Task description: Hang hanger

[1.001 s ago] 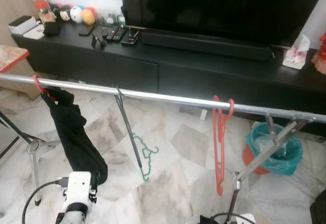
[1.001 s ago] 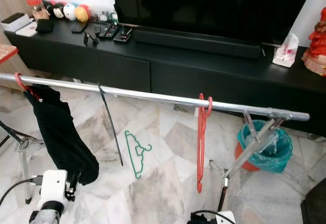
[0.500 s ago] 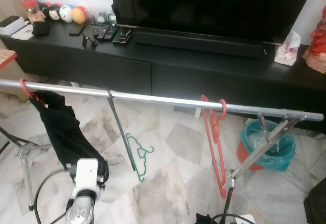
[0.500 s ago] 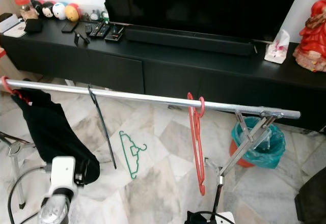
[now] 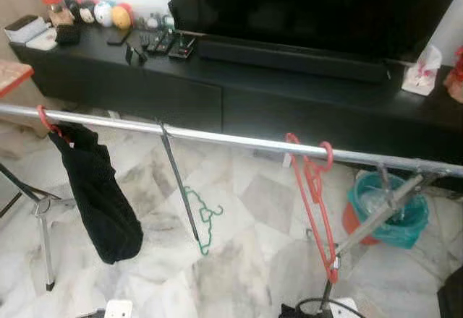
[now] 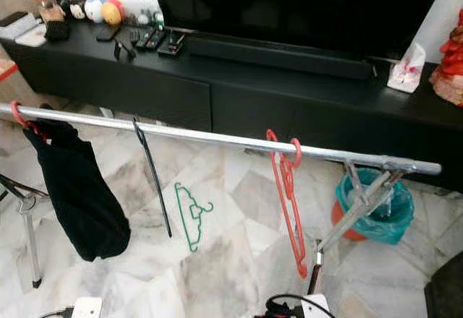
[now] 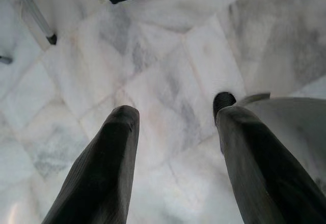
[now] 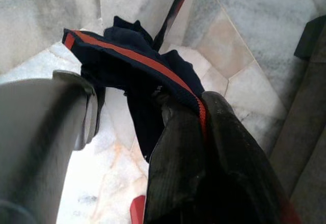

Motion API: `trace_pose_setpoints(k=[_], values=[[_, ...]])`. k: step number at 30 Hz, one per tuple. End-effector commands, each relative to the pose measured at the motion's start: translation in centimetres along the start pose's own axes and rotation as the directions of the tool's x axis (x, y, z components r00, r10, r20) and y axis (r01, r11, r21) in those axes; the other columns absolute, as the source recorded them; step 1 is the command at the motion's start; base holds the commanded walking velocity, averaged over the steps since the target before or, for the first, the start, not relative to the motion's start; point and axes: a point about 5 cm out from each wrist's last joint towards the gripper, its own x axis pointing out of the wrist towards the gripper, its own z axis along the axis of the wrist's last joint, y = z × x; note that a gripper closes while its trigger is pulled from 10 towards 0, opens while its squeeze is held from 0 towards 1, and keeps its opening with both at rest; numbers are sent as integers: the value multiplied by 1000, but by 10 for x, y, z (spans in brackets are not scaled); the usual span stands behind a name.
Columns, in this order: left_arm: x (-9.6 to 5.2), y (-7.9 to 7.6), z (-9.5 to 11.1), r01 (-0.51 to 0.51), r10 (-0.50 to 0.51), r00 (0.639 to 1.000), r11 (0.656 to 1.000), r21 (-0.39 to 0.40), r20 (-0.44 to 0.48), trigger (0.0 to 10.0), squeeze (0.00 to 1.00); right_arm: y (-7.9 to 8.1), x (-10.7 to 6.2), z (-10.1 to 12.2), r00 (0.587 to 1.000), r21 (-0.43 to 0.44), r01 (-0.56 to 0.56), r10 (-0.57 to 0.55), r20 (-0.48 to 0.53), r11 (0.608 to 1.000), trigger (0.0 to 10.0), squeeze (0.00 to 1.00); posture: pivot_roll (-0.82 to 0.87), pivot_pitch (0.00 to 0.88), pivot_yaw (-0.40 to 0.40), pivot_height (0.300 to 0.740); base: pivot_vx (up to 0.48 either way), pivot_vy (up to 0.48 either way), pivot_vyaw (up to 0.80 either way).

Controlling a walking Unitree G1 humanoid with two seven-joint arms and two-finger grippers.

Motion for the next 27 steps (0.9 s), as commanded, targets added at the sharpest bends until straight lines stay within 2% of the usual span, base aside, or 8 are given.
trace_pose_setpoints(k=[1, 19, 27], values=[[1, 1, 1, 1, -1, 1000, 1000, 26, 3, 10000, 0, 0, 0, 2, 1000, 0, 4, -4, 5, 1000, 10000, 0, 11, 55, -1, 740, 266, 0, 0], [2, -4, -2, 8, -8, 1000, 1000, 21, -7, 10000, 0, 1, 0, 2, 1000, 2, -1, 1, 4, 1000, 10000, 0, 18, 60, -2, 740, 306, 0, 0], [3, -3, 3, 0, -1, 999, 1000, 29, 35, 10000, 0, 1, 0, 0, 1000, 0, -3, 3, 1, 1000, 10000, 0, 21, 64, 0, 740, 0, 0, 0]])
